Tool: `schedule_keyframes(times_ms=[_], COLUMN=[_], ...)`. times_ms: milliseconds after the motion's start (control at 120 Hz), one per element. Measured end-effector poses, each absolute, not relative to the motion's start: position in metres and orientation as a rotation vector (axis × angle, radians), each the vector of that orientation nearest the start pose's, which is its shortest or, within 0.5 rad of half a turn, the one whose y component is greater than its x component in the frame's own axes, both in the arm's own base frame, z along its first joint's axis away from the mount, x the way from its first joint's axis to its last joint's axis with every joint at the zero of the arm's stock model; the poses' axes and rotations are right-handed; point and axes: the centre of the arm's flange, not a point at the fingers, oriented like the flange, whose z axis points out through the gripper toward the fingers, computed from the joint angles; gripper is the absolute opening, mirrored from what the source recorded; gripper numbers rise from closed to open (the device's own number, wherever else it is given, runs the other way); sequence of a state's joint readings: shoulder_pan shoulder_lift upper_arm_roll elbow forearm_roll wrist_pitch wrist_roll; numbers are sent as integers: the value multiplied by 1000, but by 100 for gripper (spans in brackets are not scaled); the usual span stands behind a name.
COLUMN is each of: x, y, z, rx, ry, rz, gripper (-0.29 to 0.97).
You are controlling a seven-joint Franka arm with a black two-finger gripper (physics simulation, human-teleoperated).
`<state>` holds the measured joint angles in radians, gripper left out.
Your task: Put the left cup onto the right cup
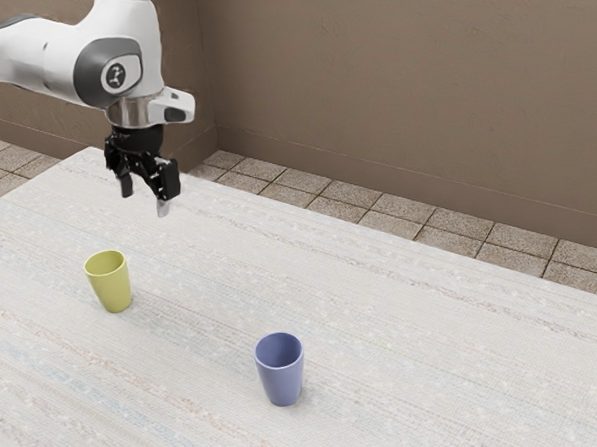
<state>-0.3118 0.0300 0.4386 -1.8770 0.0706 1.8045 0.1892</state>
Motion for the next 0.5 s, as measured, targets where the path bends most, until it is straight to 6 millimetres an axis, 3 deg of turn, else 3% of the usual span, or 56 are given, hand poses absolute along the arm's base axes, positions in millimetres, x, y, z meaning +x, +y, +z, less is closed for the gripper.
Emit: schedule_keyframes(times_ms=[108, 183, 383, 500], x=[543, 540, 556, 555], y=[122, 139, 121, 124], z=[452, 436, 413, 397], rx=[-3076, -3076, -3055, -3050], ry=[20, -13, 78, 83], rz=[184, 176, 112, 87], gripper=[66, 66, 66, 66])
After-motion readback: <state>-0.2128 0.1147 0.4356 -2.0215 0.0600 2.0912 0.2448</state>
